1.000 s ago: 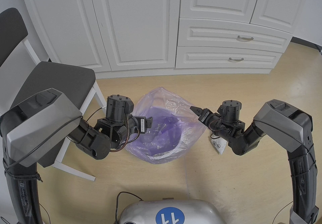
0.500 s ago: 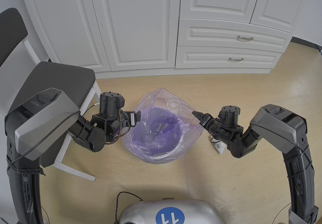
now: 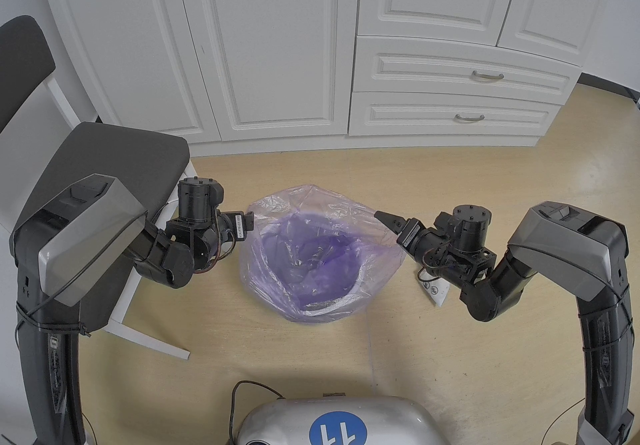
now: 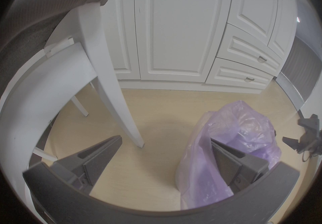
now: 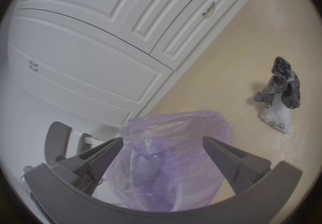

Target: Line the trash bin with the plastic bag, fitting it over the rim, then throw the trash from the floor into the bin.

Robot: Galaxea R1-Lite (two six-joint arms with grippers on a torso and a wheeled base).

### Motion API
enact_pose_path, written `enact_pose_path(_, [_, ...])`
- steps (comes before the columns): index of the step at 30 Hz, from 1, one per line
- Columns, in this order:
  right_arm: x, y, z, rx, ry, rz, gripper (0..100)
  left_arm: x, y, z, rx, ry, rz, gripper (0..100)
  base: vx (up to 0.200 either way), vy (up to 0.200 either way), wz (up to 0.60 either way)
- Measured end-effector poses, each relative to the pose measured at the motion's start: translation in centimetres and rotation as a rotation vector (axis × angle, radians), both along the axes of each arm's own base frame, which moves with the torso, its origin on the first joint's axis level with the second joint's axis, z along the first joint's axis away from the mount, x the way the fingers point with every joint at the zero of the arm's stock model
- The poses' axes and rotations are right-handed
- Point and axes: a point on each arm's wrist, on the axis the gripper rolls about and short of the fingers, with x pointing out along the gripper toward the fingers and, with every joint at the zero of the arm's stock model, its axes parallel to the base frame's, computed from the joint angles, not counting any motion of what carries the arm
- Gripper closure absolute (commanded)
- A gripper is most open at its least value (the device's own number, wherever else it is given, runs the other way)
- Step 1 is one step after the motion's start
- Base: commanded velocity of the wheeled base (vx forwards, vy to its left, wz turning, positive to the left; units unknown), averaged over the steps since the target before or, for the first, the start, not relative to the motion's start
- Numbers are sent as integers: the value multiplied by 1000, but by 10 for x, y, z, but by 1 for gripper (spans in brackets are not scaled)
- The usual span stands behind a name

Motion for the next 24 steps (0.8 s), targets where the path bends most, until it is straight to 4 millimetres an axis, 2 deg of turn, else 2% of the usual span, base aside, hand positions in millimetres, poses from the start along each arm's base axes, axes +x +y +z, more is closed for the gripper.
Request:
enact_pose_path(6, [-7, -1, -11, -21, 19, 31, 0, 8, 8, -11, 25, 12, 16, 0, 0, 0, 0])
enact_pose_path(12, [-3, -5, -28, -69, 26, 30, 0, 17, 15, -26, 61, 22, 62, 0, 0, 0, 0])
enact_pose_path(18, [1, -5, -38, -74, 35, 27, 0, 27, 19, -41, 83, 27, 102, 0, 0, 0, 0])
enact_pose_path(24, [4, -6, -45, -77, 44, 22, 0, 28, 21, -61, 108, 97, 107, 0, 0, 0, 0])
